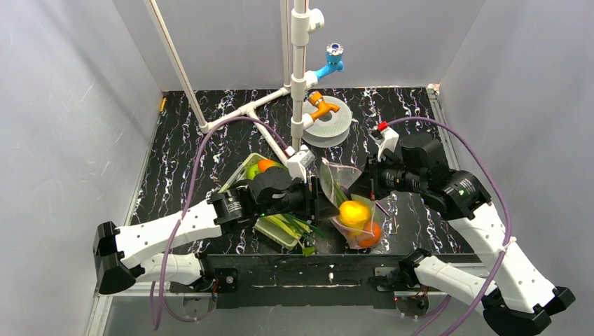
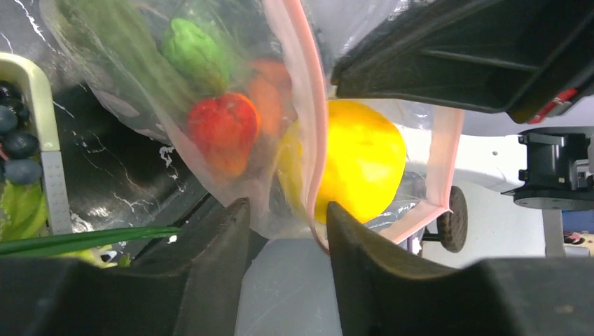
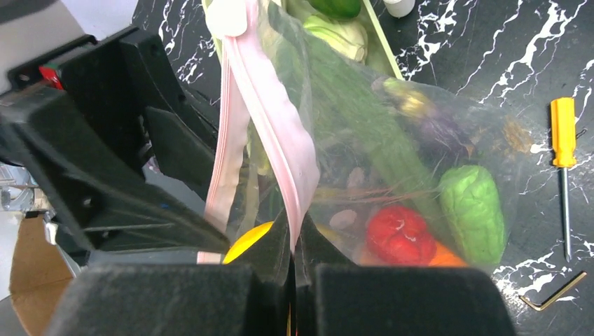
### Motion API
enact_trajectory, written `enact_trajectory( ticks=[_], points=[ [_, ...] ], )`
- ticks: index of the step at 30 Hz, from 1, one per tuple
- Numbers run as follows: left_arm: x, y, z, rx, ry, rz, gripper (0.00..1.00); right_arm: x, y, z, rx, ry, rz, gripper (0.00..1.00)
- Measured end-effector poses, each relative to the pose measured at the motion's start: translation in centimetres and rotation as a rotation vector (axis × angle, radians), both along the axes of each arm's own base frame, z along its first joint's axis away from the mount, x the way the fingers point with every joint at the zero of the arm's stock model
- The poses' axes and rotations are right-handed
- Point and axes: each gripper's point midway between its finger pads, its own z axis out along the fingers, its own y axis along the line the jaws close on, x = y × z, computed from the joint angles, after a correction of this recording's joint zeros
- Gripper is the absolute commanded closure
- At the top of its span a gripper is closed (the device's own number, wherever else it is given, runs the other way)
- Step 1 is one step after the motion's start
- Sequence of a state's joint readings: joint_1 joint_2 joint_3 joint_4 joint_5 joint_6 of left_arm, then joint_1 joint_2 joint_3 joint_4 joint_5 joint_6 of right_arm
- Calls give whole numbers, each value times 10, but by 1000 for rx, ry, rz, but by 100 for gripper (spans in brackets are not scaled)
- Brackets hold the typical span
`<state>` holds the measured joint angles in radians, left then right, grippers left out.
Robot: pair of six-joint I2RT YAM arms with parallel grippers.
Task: Place the food in the zip-top bag and seal the zipper
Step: Place the fake fruit in the zipper food storage bag, then pick up the fake vegetable from the bin.
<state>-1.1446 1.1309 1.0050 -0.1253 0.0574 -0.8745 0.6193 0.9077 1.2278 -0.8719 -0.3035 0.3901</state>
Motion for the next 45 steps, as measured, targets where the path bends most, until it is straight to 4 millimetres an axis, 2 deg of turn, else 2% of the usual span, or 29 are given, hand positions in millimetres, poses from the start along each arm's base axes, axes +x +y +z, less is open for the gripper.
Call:
enact_trajectory(
  ticks=[1,4,8,12,15,18,22,25,31,35,38,45],
  points=[
    [0,-2,-3,4,8,-3,74,0,0,0,0,0,-1,99],
    [-1,-4,-7,12,20,-10,86,-3,-4,2,5,-15,-6,99],
    [-2,-3,0,4,2,-19,89,0,-7,0,-13,-25,-22,99],
    [-3,7,13,-19,-20,-6,86,5,-13,0,-36,-61,-55,99],
    [-4,22,30,-51,-50,22,69,8,-19,3,-48,-94,-78,99],
    [-3,35,39,-59,-75,53,55,11,-22,4,-66,-110,-91,99],
    [4,59,32,1,-90,133,28,11,-23,4,-69,-113,-92,99],
    [10,79,20,72,-98,201,17,12,-23,3,-71,-110,-91,99],
    [30,129,0,213,-131,405,14,13,-20,0,-75,-99,-86,99],
    [39,149,-13,281,-124,509,9,14,-19,-1,-76,-94,-83,99],
    [46,158,-26,326,-117,581,2,14,-18,-2,-78,-89,-80,99],
    [63,162,-55,402,-63,724,2,15,-15,-3,-79,-79,-72,99]
  ],
)
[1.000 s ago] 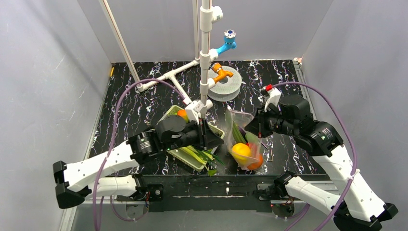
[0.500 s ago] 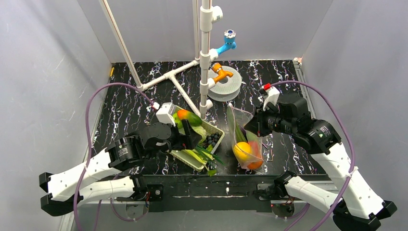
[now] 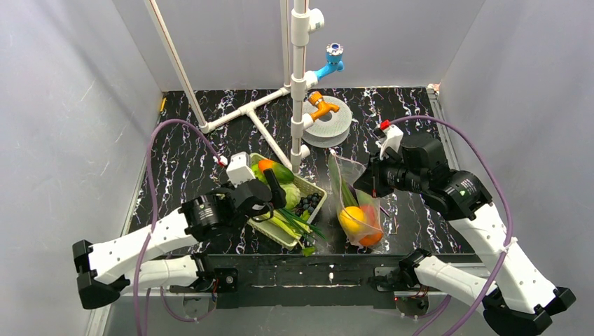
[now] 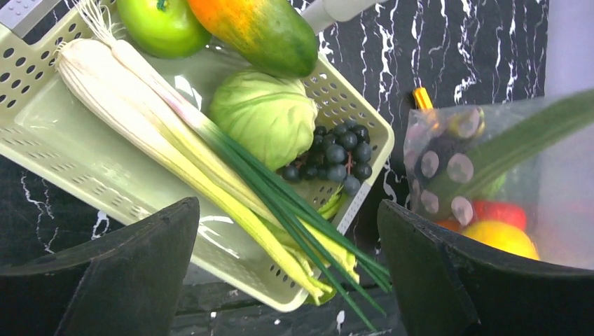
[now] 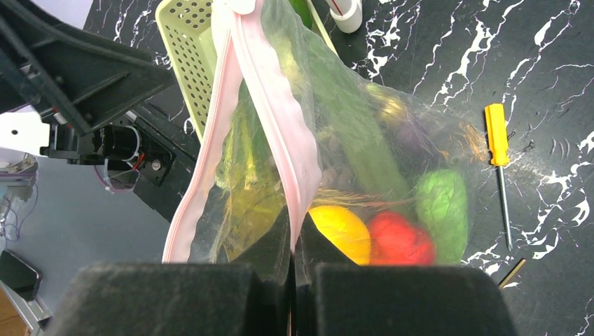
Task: Place the food in the zip-top bag and seal the zipper
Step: Pick up the fake vegetable from the bin.
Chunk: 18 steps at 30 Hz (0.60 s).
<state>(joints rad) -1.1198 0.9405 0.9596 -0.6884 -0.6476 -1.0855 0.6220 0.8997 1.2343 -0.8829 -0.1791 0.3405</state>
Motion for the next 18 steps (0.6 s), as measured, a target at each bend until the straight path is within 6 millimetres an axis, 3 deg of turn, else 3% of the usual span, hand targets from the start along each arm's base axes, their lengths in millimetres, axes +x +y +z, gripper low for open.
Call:
enact_trajectory(
  ticks=[4,14,18],
  points=[
    [17,-3,-9,-36,36,64,2,0,0,1,2,-5,0,99],
    [77,8,-54,-234,209,310,2,-2,-6,4,-1,-34,-7,99],
    [85,2,-58,-311,209,335,2,-4,-9,5,-5,-50,-7,99]
  ],
)
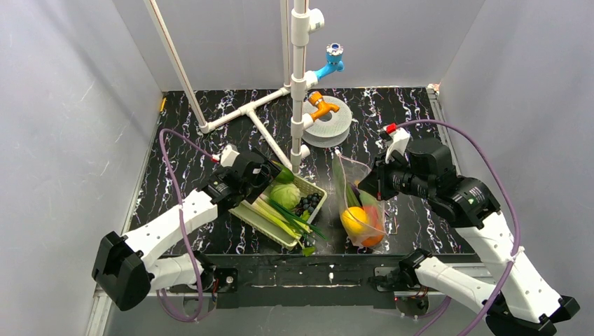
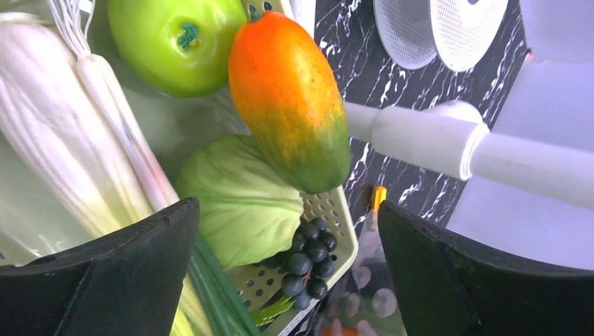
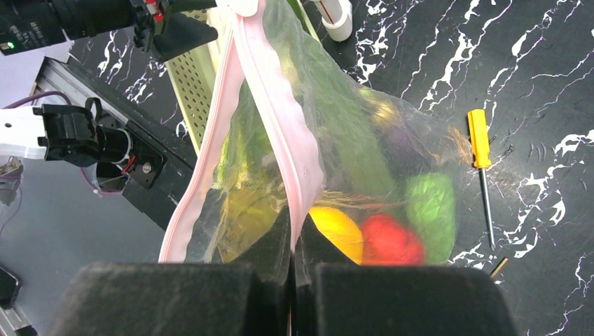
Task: Place the food in the zip-top bag and seal the zipper
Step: Pick up the fake vegetable from the bin.
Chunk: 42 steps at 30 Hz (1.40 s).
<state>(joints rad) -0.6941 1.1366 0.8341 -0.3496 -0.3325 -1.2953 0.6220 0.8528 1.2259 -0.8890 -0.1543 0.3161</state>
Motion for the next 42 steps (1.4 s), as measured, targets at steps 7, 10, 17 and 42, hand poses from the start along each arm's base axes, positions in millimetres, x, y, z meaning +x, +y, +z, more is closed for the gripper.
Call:
enact_trajectory(
  ticks=[7,10,17,42],
  points=[
    [20,-5,-19,-80,63,90,2,-3,-4,-5,-6,-6,-2,99],
    [29,-8,-36,-91,102,115,7,-4,-4,-6,-7,-4,-2,99],
    [50,-14,-53,-151,102,161,48,-7,-8,-2,1,-22,-9,99],
    [-46,-32,86,-501,-351,-375,65,-7,0,-11,0,24,14,99]
  ],
)
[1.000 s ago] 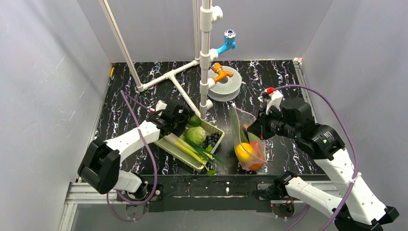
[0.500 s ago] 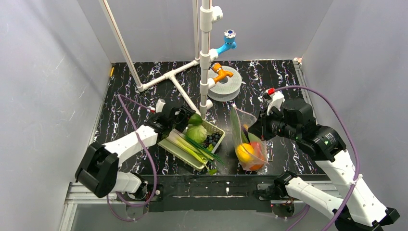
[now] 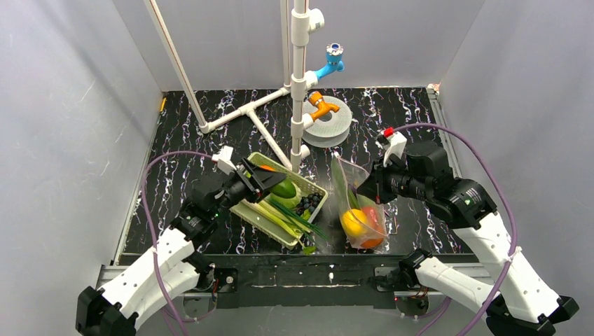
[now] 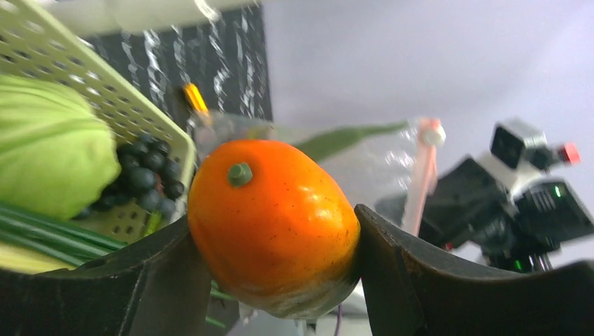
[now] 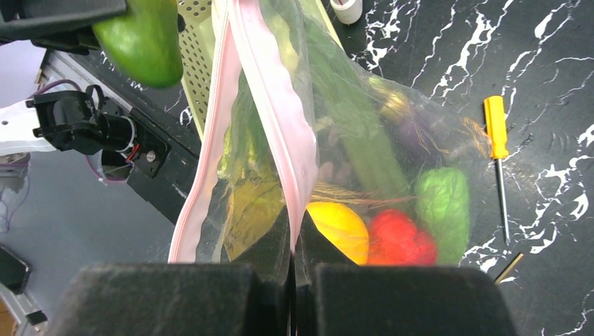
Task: Place the food in the zip-top bag and seal the zipper
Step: Place the fake vegetable in the zipper food storage bag.
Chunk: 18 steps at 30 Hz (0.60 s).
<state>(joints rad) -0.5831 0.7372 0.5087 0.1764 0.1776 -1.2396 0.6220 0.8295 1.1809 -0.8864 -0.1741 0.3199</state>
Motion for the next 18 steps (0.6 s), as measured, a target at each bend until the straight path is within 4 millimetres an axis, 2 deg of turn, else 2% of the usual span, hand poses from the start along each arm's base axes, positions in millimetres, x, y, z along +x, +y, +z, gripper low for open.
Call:
enact_trajectory(
  ticks=[5,8,11,13,15,18],
  points=[
    [-30,-35,22,-37,-33,-243,62,0,8,-1,20,33,21,99],
    [-63,-71,62,-10,-126,-410,60,0,13,-1,33,46,32,99],
    [-110,-111,120,-15,-304,-591,59,-1,15,-1,44,64,35,99],
    [-129,-128,142,-22,-391,-658,58,-2,16,0,50,69,37,99],
    [-137,-142,150,-10,-452,-693,57,-4,17,0,56,73,41,99],
    [-135,-166,142,45,-493,-717,56,-6,18,2,66,81,45,99]
  ],
)
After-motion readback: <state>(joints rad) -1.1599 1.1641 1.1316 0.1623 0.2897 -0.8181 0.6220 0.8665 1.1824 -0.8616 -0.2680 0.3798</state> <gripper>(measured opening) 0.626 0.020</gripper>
